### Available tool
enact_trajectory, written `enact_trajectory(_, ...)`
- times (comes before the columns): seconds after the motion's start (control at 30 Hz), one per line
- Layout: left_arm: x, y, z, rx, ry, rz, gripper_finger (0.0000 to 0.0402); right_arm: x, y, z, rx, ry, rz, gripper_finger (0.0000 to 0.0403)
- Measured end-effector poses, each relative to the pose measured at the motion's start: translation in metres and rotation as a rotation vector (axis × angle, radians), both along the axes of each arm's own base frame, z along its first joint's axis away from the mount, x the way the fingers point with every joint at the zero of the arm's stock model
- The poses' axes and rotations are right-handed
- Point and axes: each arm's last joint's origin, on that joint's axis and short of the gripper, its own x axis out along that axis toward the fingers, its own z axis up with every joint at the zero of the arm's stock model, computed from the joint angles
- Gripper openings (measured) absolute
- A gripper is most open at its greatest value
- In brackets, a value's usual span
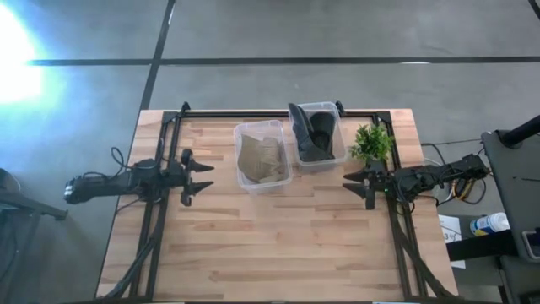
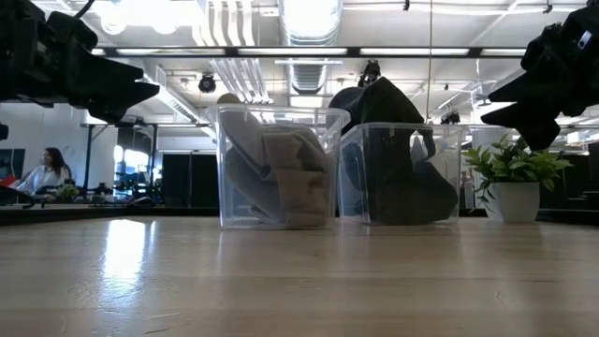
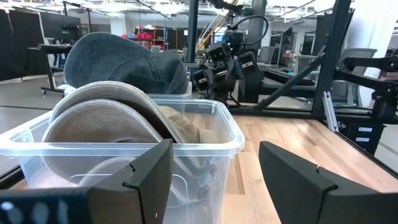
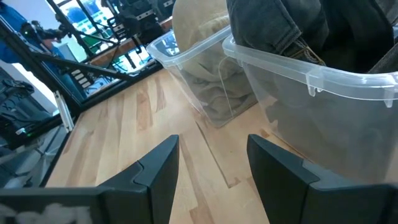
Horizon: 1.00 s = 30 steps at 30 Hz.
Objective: Pick & Place hat
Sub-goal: Return to home position
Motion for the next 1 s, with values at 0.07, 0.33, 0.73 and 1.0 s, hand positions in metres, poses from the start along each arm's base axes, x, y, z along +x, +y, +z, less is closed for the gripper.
enact_trajectory(0.07,0.0,0.0,0.0,0.0,0.0,0.0,0.0231,0.0,0.0,0.0,0.0,0.0,0.0,0.0185)
enact_trajectory(0.33,0.0,0.0,0.0,0.0,-0.001,0.0,0.0231,0.0,0.0,0.0,-0.001,0.0,0.0,0.0185)
enact_trajectory(0.73,0.0,0.0,0.0,-0.001,0.003,0.0,0.0231,-0.001,-0.002,0.022,-0.28,-0.247,0.326,0.0185)
enact_trajectory(1.0,0.0,0.0,-0.001,-0.001,0.008,0.0,0.0231,0.006,-0.006,0.001,-0.319,-0.248,0.272,0.0185)
